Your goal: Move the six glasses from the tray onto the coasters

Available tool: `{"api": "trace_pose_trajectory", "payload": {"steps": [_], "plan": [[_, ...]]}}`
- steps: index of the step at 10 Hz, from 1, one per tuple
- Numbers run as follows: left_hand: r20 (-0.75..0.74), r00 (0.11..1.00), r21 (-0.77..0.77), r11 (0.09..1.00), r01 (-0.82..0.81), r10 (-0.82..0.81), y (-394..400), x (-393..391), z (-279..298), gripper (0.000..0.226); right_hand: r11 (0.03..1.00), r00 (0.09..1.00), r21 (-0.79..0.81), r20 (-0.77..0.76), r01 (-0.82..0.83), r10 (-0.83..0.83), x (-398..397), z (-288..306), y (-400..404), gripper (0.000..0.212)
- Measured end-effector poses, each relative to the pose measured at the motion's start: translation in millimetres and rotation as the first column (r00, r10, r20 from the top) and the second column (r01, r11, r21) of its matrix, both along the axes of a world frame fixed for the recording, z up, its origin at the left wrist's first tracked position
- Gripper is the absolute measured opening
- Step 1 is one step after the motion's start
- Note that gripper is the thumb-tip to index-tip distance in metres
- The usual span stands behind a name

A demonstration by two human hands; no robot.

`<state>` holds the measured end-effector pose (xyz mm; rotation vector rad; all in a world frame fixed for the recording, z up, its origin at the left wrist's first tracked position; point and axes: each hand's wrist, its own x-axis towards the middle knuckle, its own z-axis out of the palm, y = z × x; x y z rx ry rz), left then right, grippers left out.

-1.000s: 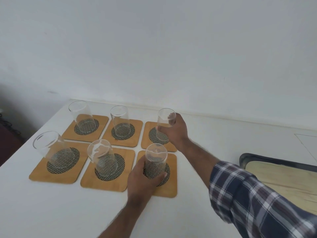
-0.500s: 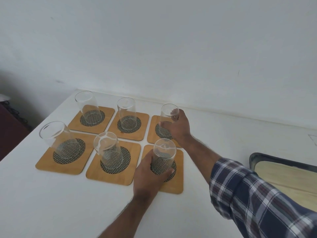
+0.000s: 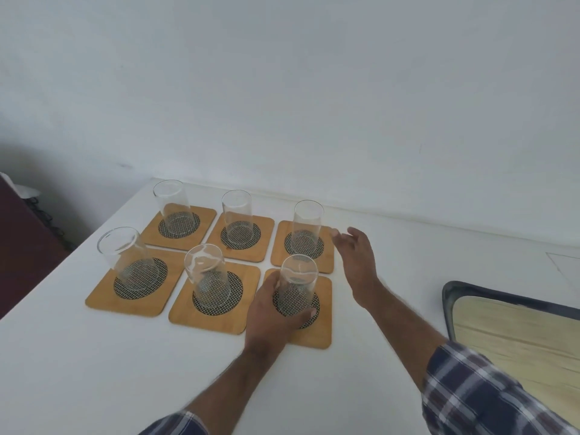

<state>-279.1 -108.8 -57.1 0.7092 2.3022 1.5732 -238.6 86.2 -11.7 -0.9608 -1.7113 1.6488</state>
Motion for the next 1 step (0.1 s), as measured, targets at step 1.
{"api": "trace_pose_trajectory", "payload": {"steps": [1], "plan": [[0.014, 1.000, -0.056, 0.998, 0.000, 0.001, -11.2, 4.3, -3.7, 0.100, 0.999, 0.998, -0.023, -0.027, 0.048, -0.048, 31.1, 5.2, -9.9, 0.060]]}}
